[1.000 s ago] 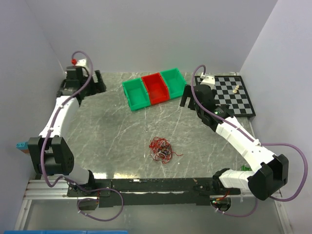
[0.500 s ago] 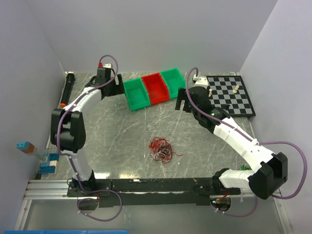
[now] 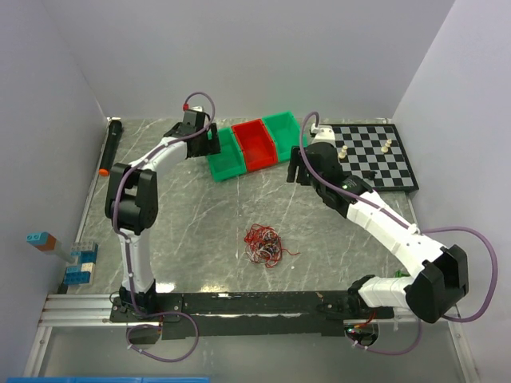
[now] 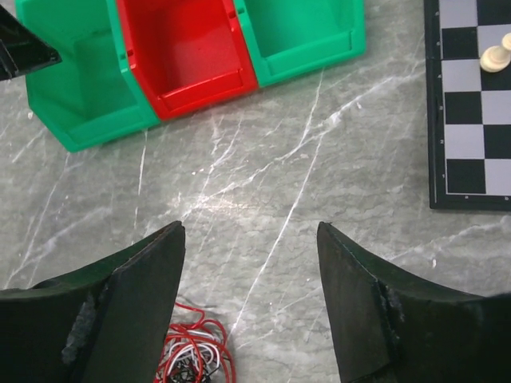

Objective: Untangle the cables

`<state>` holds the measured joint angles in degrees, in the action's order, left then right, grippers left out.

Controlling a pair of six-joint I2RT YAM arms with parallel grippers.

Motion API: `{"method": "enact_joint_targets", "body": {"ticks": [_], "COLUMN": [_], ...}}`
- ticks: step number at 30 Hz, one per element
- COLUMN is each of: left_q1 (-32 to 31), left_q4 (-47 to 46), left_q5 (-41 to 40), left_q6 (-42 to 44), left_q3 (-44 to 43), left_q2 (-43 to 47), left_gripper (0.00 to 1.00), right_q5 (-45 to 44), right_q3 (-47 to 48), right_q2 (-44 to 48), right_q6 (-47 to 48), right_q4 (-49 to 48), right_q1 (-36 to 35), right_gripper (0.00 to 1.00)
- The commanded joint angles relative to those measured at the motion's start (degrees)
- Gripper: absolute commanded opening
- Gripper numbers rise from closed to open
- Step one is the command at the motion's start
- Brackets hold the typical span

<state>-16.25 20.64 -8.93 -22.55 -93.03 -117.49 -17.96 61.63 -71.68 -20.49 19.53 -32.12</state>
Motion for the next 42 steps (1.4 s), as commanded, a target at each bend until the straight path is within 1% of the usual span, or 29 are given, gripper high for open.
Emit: {"method": "enact_joint_targets", "body": {"ticks": [1,2,3,4,6,9,12,14,19,25,28,30,32,36,39,42], "left_q1": [0.3,0.2,0.1,-0.2,-0.7,-1.3,-1.3,-1.3,-1.3,-1.6,-2.5,-4.0,-5.4,-7.5,-8.8,-9.3], "left_q4": [-1.2,-1.7,-1.6,-1.3,-0.7,-0.9,-1.7,-2.4,-4.6,-7.2,-6.5,-7.8,-9.0,-6.5,-8.3,-8.6], "left_q5": [-2.0,-2.1,-2.0,-2.0,-3.2,-5.0,-5.7,-5.7,-6.8,-7.3,-6.5,-8.2,-9.1,-7.7,-7.2,-7.9], "left_q6": [-1.1,-1.3,-1.3,-1.1,0.0,1.4,2.1,3.0,8.4,13.3,13.4,13.3,12.8,10.6,11.8,12.4], "left_q3": [-2.2,-2.3,-2.9,-3.6,-4.3,-3.3,-0.2,2.3,11.5,20.5,23.8,27.5,31.6,35.2,38.7,40.3], "left_q2": [-1.4,-1.7,-1.9,-2.3,-2.9,-2.5,-0.5,1.4,6.7,13.2,16.3,19.3,22.6,24.4,26.3,27.3], "left_gripper": [0.83,0.75,0.60,0.53,0.41,0.32,0.31,0.31,0.26,0.27,0.29,0.29,0.30,0.31,0.31,0.32], "right_q5": [0.3,0.1,-0.1,0.1,0.2,0.7,1.3,-0.1,-3.7,-3.1,-1.9,-1.8,-3.0,-5.4,-6.8,-8.1], "right_q3": [-0.8,-0.4,0.7,1.3,2.8,2.8,2.3,2.5,2.7,1.3,-0.4,-1.8,-2.5,-3.9,-4.1,-2.9], "right_q2": [-0.4,-1.0,-2.2,-3.1,-5.0,-5.4,-5.3,-6.0,-7.4,-7.0,-6.7,-7.2,-8.3,-10.5,-11.8,-12.8], "right_q6": [0.1,-0.3,-0.9,-1.2,-1.8,-2.2,-3.0,-3.9,-4.9,-5.1,-5.9,-6.7,-8.4,-10.5,-10.8,-10.5], "right_q4": [-3.3,-3.2,-2.7,-2.0,-1.0,-1.6,-2.5,-1.7,0.1,-0.7,-1.3,-1.7,-0.6,0.7,0.4,1.1], "right_q1": [-0.3,-0.4,-0.3,-0.4,-0.4,-0.7,-0.8,-1.0,-1.0,-1.0,-1.1,-1.1,-1.3,-1.3,-1.2,-1.2], "right_gripper": [0.70,0.68,0.65,0.63,0.60,0.60,0.60,0.60,0.61,0.62,0.62,0.64,0.64,0.64,0.64,0.64]}}
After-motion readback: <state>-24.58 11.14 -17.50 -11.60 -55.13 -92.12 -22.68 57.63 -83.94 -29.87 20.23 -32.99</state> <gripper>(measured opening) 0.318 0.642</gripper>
